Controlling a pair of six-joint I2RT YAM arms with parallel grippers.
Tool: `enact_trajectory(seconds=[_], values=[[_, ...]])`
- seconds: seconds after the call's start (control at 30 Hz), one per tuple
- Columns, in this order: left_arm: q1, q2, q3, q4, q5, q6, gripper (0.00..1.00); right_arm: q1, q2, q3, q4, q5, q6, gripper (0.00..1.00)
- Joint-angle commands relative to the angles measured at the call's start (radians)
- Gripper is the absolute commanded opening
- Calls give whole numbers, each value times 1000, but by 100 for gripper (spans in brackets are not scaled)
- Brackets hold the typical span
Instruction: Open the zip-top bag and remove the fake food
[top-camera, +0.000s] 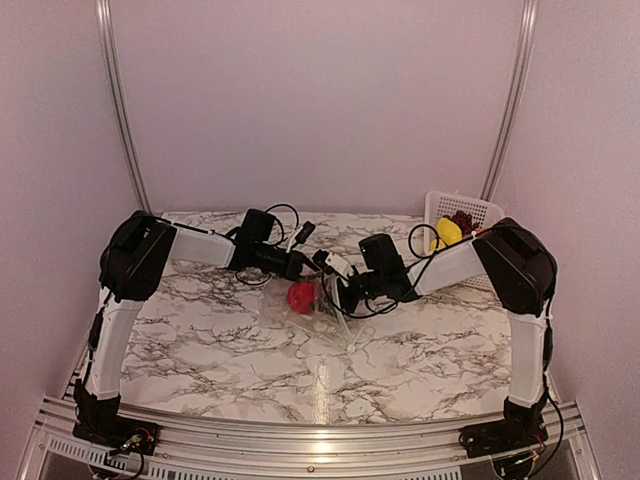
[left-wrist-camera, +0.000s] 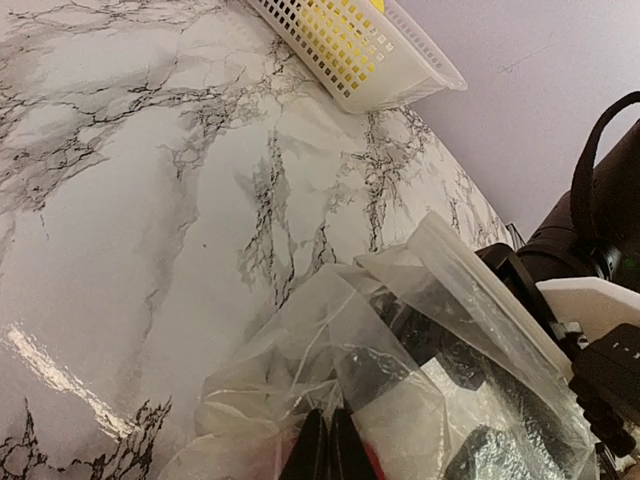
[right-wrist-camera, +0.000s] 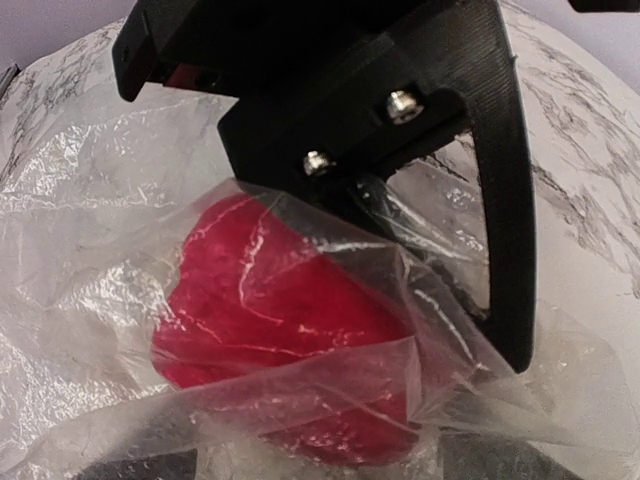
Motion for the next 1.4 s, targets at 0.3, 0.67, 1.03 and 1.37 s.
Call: enact_trajectory(seconds=[0.3,0.67,1.03,1.37], values=[[146,-235,-262,168,-192,-188,50,31,-108,-129,24,-90,25,72],[96,-318,-432,114,-273,-124,60,36,-125,-156,47,-49,54,72],[42,-216,-341,41,-224,-35,42,36,-117,-102,115,84,-7,78],[23,-164,-301,62,-151,-17,26,37,-26,-22,52,-62,-85,82]])
